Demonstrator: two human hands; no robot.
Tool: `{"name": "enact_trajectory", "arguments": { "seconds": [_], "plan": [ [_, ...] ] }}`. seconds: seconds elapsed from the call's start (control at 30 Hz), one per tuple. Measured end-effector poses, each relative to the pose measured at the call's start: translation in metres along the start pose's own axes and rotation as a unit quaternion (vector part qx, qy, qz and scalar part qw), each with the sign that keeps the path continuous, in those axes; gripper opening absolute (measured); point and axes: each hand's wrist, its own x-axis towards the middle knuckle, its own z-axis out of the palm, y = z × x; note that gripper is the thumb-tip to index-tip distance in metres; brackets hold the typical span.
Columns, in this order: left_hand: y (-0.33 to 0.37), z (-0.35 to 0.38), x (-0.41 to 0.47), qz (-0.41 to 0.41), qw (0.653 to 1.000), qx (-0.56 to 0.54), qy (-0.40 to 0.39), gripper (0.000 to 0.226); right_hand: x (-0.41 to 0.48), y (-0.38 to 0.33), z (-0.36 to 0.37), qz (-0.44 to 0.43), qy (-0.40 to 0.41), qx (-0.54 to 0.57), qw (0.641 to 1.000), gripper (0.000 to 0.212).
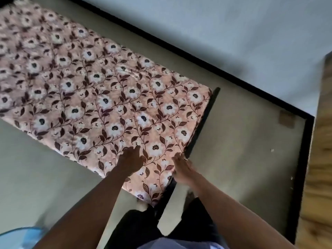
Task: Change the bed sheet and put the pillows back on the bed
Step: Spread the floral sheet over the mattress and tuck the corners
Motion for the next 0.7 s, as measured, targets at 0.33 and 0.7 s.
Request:
{"name": "enact_trajectory", "arguments": {
  "seconds": [0.33, 0.7],
  "plan": [
    [0.04, 0.034, 0.175, -0.099, 0.984, -0.137, 0.06, 0.059, 0.236, 0.039, -0.041, -0.189, -0.02, -0.147, 0.971, 0.083],
    [0.071, 0.132, 0.32, -0.209, 0.965, -0.141, 0.073, 0.119, 0.477, 0.169, -0.117, -0.276, 0.174, -0.253, 0.911, 0.076]
  ]
}}
